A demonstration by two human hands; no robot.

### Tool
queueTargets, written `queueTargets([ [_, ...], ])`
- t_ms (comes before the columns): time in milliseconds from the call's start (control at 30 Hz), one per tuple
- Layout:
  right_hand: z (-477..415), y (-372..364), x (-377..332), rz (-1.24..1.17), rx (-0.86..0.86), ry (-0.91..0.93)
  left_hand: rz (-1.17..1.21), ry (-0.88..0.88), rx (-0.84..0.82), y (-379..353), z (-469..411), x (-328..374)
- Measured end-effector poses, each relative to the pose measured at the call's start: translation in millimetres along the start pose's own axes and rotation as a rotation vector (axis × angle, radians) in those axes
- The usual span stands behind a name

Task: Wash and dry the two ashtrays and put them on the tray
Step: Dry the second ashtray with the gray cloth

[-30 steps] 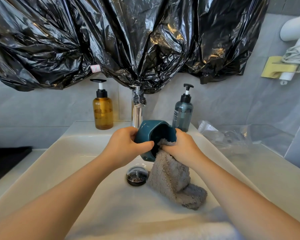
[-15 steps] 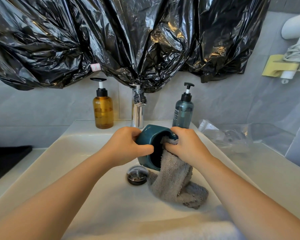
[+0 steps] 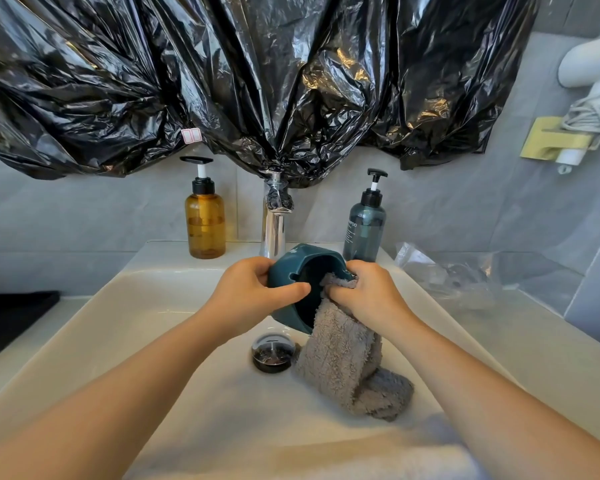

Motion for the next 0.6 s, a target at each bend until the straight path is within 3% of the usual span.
queueTargets([
  [333, 8, 2, -22, 0.257, -0.066, 0.308, -0.250, -0.159, -0.155, 6, 0, 9],
  [500, 8, 4, -16, 0.051, -0.052, 0.122, -0.181, -0.091, -0.085, 9, -3, -1],
  [600, 5, 8, -10, -0.063, 0.015, 0.013, -0.133, -0.060, -0.126, 4, -2, -5],
])
Point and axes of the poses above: each hand's wrist, its own z-axis away from the middle knuckle, its own y-axis out of the back of the hand, x = y × z, the point moved 5 cm from there along -z, towards the middle knuckle, and after that the axes turned 15 degrees about x, right-handed, at the moved point
